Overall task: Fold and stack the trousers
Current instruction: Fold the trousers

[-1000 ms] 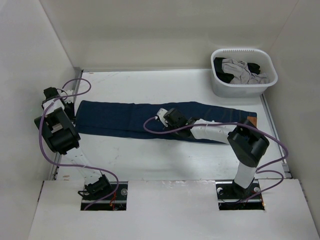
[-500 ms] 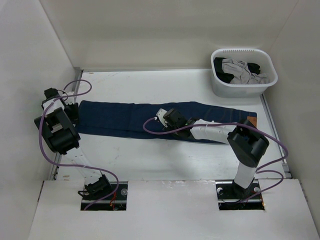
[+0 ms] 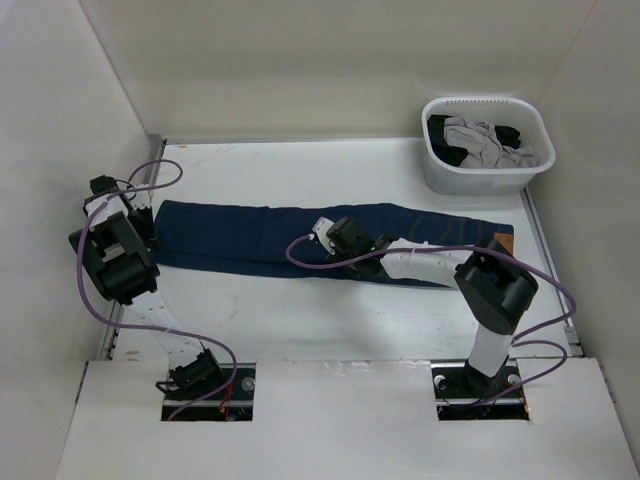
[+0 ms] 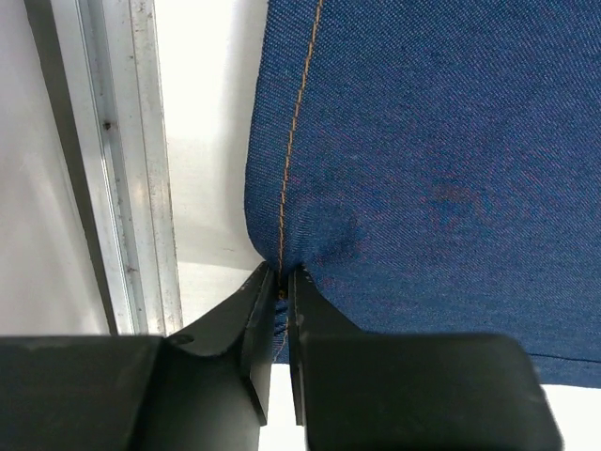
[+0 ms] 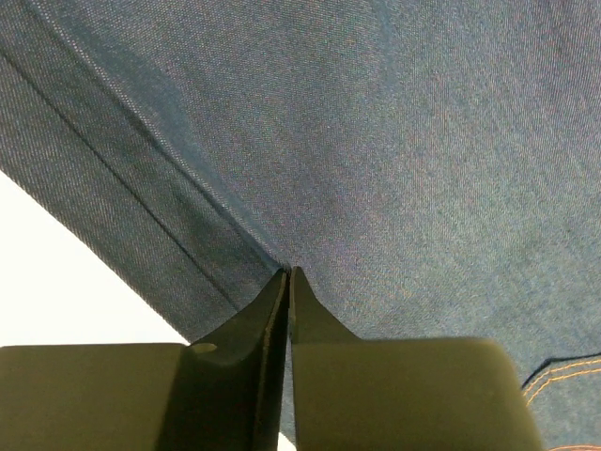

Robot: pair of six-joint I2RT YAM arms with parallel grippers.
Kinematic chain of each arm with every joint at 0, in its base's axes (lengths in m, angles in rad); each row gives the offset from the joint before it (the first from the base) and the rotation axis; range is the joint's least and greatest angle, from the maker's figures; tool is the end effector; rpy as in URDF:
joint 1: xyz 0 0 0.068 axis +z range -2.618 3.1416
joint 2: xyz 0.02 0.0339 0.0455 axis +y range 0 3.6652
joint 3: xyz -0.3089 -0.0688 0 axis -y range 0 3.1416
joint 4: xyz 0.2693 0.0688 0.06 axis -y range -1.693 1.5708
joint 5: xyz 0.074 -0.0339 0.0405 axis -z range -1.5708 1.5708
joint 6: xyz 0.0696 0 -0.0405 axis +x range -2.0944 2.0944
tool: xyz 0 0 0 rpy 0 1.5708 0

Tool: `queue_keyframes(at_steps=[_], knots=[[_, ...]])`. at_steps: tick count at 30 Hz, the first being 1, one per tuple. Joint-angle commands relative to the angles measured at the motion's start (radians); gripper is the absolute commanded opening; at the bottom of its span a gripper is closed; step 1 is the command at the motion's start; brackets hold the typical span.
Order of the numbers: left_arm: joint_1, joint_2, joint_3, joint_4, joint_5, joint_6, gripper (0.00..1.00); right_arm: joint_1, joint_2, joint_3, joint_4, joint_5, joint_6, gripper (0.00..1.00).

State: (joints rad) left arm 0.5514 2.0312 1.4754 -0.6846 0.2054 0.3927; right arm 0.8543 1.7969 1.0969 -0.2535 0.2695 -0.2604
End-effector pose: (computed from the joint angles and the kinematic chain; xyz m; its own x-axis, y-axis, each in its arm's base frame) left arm 0.4025 0.2309 0.1647 -0.9191 -0.1254 -0.3735 -0.1134 0.9921 -0.0541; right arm 0.2869 0.3012 0.1719 -0.3564 -0.7871 -0.5034 -0.7425 0.5657 -0.3588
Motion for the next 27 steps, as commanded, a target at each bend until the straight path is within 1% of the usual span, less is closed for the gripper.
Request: queue_keyframes(at_steps=[1, 3, 7, 11, 14, 18, 20, 23, 27], knots=[[0.014, -0.054, 0.043, 0.03, 0.009, -0.006, 0.0, 0.007, 0.015, 0.001, 0.033, 0.019, 0.007, 0.03], [0.014, -0.08, 0.068, 0.027, 0.014, -0.002, 0.0, 0.004, 0.015, 0.001, 0.031, 0.022, 0.012, 0.0], [0.008, -0.118, 0.118, 0.0, 0.005, 0.027, 0.0, 0.002, -0.008, -0.006, 0.03, 0.043, 0.01, 0.0], [0.008, -0.155, 0.17, -0.056, 0.009, 0.052, 0.0, 0.004, -0.092, -0.031, 0.013, 0.063, 0.003, 0.0], [0.006, -0.199, 0.183, -0.096, 0.015, 0.08, 0.0, 0.005, -0.158, -0.057, -0.007, 0.082, -0.005, 0.0], [0.003, -0.252, 0.142, -0.109, 0.006, 0.113, 0.0, 0.013, -0.2, -0.097, -0.02, 0.08, -0.005, 0.0], [-0.001, -0.255, 0.094, -0.098, 0.005, 0.135, 0.05, 0.019, -0.191, -0.115, -0.009, 0.077, -0.002, 0.0], [-0.009, -0.214, 0.036, -0.082, -0.009, 0.158, 0.07, 0.027, -0.151, -0.114, 0.008, 0.068, 0.009, 0.0], [-0.009, -0.151, -0.027, -0.085, -0.069, 0.176, 0.08, 0.044, -0.107, -0.088, 0.017, 0.063, 0.012, 0.0]])
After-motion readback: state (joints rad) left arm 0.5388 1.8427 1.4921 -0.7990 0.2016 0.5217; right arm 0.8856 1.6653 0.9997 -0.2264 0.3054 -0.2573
